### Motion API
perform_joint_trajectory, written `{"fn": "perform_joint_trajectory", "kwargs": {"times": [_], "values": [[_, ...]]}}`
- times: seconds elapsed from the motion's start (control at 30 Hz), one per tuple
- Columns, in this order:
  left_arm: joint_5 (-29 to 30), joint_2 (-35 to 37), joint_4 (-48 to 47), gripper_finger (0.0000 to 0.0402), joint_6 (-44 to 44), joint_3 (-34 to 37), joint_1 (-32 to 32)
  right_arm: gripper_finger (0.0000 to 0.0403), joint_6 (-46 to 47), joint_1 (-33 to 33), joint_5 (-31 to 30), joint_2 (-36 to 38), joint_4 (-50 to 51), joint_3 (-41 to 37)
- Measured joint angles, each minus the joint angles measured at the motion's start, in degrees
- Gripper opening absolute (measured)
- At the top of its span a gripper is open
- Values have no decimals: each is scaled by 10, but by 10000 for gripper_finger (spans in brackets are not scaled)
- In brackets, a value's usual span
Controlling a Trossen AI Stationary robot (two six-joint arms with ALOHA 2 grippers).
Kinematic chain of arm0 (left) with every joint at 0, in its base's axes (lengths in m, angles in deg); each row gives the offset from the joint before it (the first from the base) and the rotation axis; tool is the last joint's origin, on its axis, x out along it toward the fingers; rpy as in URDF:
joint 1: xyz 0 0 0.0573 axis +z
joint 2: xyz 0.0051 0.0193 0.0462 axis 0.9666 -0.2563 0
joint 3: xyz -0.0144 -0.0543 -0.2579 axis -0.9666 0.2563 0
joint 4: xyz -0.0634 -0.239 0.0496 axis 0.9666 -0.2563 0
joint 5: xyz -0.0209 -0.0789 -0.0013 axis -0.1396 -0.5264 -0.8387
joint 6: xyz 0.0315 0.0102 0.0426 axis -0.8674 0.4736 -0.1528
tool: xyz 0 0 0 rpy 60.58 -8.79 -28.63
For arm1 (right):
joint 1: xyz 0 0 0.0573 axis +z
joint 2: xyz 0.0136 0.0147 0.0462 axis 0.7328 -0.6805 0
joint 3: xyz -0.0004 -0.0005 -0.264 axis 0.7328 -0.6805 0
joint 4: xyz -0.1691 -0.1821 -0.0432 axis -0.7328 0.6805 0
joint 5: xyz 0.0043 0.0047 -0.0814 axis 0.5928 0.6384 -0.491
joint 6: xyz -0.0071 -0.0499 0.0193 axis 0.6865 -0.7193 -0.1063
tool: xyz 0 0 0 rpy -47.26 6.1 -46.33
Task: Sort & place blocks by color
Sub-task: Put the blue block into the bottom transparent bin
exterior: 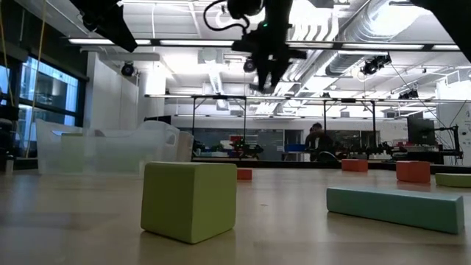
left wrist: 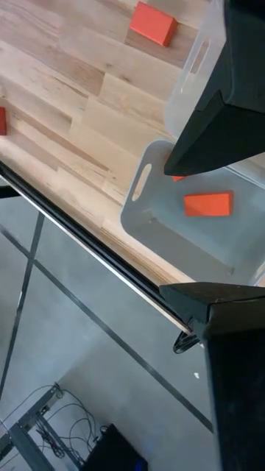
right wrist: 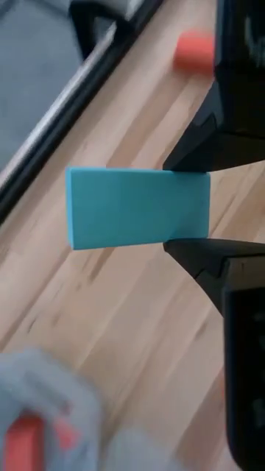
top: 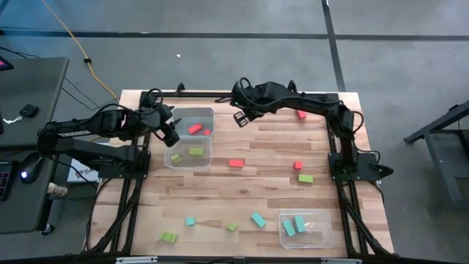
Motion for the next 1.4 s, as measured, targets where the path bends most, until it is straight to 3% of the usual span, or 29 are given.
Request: {"fn": "perform_joint_trajectory", "kwargs": {"times": [0.27,0.47,0.77,1.0,1.2,1.4], "values": [[0,0,0,181,0,0,0,98,41,29,-33,22,133,0],[0,0,0,181,0,0,0,98,56,60,-33,46,138,-30],[0,0,0,181,0,0,0,97,188,109,-11,175,108,-219],[0,0,0,181,0,0,0,97,341,186,19,310,54,-352],[0,0,0,181,0,0,0,97,455,276,50,392,33,-419],[0,0,0,181,0,0,0,97,525,370,93,428,14,-447]]}}
